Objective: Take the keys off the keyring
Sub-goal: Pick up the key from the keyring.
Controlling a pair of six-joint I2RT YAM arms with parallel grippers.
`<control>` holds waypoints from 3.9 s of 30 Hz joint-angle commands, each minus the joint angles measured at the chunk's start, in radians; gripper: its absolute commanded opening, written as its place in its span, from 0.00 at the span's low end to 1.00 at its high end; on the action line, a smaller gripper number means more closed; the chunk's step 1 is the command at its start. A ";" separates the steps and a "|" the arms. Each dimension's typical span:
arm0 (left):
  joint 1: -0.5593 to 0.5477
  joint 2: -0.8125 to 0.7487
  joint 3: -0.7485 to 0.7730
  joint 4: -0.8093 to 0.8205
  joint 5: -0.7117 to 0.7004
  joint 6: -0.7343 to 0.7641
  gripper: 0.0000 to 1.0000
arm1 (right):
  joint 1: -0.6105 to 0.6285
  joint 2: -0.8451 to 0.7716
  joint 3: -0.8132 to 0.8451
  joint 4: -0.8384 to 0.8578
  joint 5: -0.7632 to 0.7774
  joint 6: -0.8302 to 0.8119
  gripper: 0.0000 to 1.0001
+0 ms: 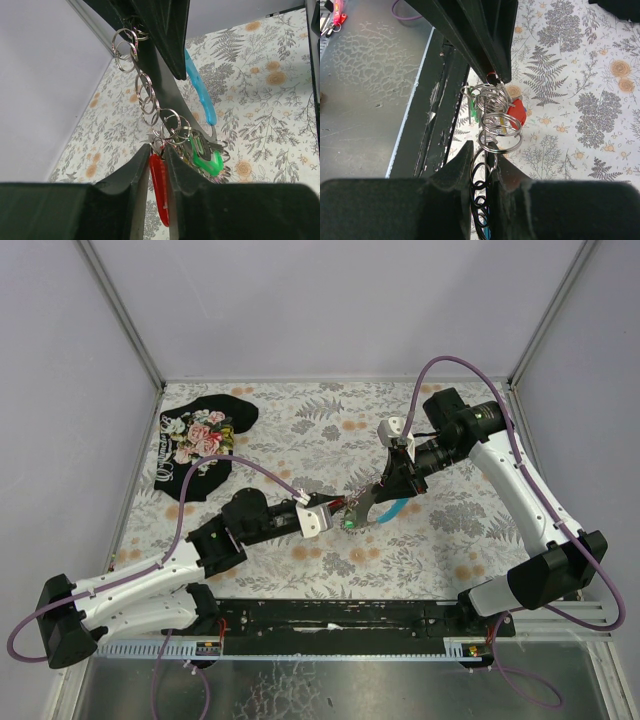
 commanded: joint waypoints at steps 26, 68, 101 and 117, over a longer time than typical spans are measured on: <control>0.013 0.009 0.092 -0.126 -0.032 0.056 0.00 | 0.019 -0.030 0.005 -0.011 -0.073 -0.004 0.00; -0.030 0.116 0.375 -0.606 -0.161 -0.137 0.00 | 0.074 0.039 -0.128 0.248 -0.003 0.030 0.01; 0.106 0.257 0.469 -0.783 0.104 -0.311 0.00 | 0.009 0.151 -0.222 0.227 -0.013 -0.279 0.08; 0.242 0.484 0.603 -0.969 0.307 -0.467 0.00 | 0.026 0.184 -0.203 0.210 0.036 -0.320 0.06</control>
